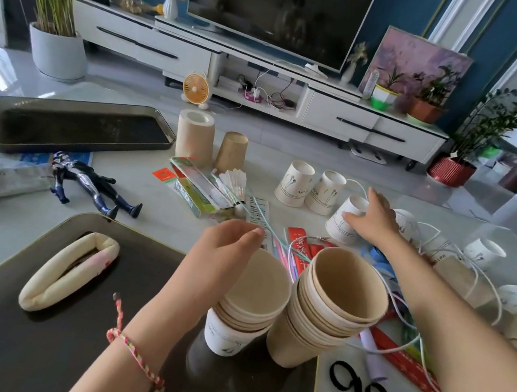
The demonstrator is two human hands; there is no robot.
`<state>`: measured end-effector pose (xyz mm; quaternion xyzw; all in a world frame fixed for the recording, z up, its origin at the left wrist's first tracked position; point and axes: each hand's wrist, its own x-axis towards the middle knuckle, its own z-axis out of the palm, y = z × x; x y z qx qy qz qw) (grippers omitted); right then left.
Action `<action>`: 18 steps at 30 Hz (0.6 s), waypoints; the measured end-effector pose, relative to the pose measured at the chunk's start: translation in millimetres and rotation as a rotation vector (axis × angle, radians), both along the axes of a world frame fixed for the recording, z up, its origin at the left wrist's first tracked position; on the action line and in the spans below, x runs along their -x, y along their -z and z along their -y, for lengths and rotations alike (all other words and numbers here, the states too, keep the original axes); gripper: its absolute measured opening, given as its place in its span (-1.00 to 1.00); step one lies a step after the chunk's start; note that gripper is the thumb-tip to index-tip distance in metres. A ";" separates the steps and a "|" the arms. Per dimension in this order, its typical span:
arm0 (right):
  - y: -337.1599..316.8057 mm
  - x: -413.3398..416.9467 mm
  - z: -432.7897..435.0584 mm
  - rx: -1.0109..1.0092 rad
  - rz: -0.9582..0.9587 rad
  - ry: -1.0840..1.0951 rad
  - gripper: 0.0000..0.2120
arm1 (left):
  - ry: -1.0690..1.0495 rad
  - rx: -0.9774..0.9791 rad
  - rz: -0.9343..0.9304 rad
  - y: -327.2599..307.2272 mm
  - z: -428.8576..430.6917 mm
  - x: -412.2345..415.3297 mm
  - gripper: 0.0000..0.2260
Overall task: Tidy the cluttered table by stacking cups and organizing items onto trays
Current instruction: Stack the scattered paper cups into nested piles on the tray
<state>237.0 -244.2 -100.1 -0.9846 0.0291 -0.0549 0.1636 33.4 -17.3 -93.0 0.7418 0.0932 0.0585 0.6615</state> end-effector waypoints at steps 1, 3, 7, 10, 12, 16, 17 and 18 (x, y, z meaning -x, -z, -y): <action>2.9 -6.0 -0.2 0.048 -0.006 -0.010 -0.27 | 0.005 0.005 0.002 -0.2 0.6 0.5 -0.80; 7.1 -16.9 -3.0 0.088 -0.016 -0.018 -0.33 | 0.010 0.002 0.005 -2.2 0.4 1.2 -0.80; 8.0 -19.5 -6.4 -0.050 0.014 -0.016 -0.39 | 0.010 0.001 0.013 -10.6 -1.3 2.0 -0.83; -5.1 1.8 -7.7 -0.134 0.129 -0.053 -0.37 | -0.021 0.065 0.069 -18.3 -4.1 1.7 -0.82; -24.4 27.1 -8.3 -0.201 0.295 -0.091 -0.38 | -0.067 0.101 0.136 -24.4 -6.2 3.6 -0.85; -74.5 108.3 -6.8 -0.432 0.635 -0.216 -0.45 | -0.100 0.127 0.318 -37.8 -4.2 12.4 -0.91; -85.4 132.2 -8.5 -0.512 0.668 -0.264 -0.47 | -0.087 0.114 0.349 -41.1 -2.6 15.1 -0.91; -94.4 155.8 -11.4 -0.593 0.675 -0.324 -0.47 | -0.065 0.100 0.375 -44.8 0.1 18.5 -0.87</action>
